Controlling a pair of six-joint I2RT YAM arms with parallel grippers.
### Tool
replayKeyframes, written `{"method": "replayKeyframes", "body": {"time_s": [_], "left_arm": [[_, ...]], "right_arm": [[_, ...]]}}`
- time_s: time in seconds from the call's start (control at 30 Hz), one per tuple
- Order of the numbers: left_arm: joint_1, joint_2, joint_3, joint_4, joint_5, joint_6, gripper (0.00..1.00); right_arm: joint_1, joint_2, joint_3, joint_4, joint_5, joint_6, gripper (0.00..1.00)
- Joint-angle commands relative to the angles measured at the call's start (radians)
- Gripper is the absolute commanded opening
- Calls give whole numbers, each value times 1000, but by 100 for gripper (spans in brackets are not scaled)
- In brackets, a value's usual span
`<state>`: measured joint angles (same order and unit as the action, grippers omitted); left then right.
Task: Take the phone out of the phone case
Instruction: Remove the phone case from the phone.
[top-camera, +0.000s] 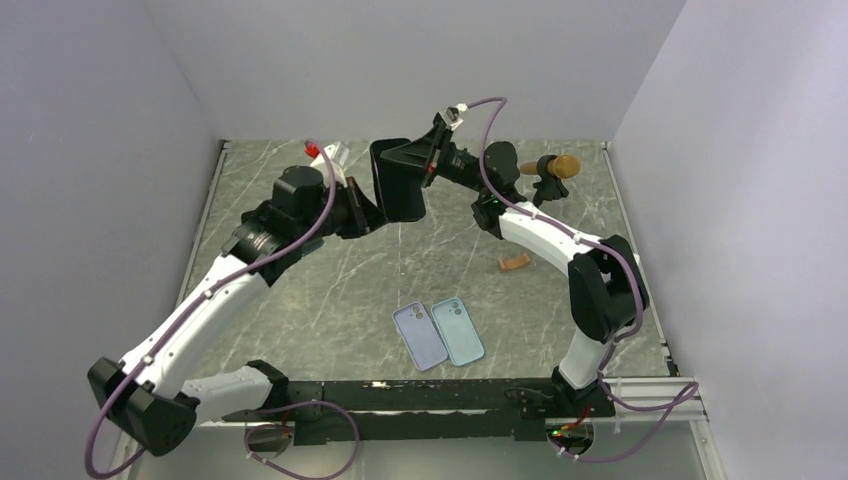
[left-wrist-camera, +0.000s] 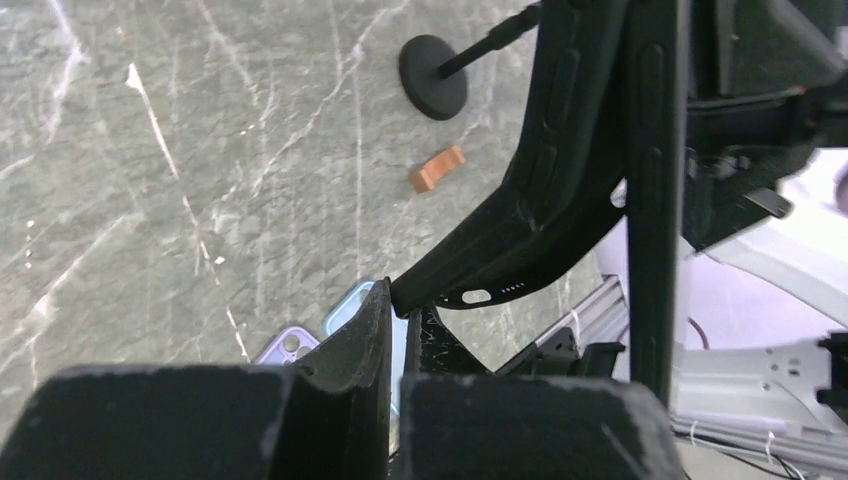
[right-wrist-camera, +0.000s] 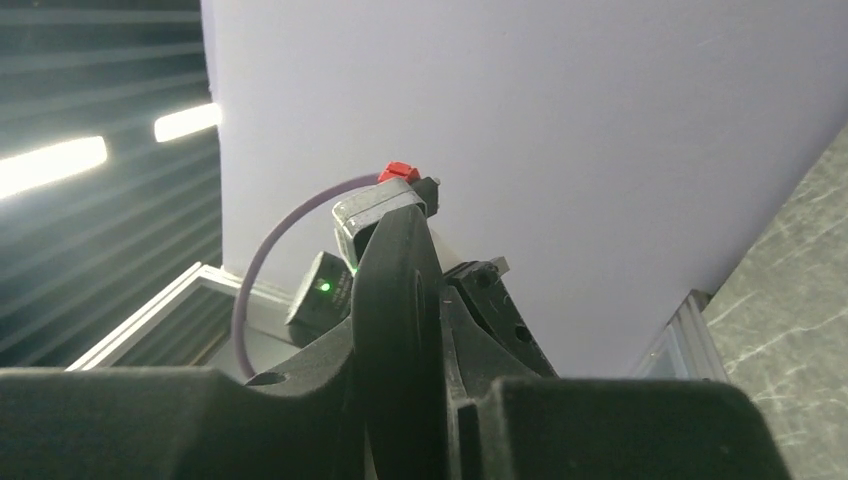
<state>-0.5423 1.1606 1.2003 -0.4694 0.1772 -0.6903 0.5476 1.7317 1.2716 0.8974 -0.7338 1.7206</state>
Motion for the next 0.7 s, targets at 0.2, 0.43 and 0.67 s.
{"method": "replayKeyframes", "body": {"time_s": [0.2,0.43,0.67], "left_arm": [[79,-89,-35,-36,90,11,20],[80,-213,-86,-128,162,-81,65],[79,-374,-232,113,299,-326,91]], "right_arm": [[36,-124,55,67,-232,253,0],[-40,-121,7,-29,-252,131,0],[-84,-147,34,-267,-263,-67,0]]}}
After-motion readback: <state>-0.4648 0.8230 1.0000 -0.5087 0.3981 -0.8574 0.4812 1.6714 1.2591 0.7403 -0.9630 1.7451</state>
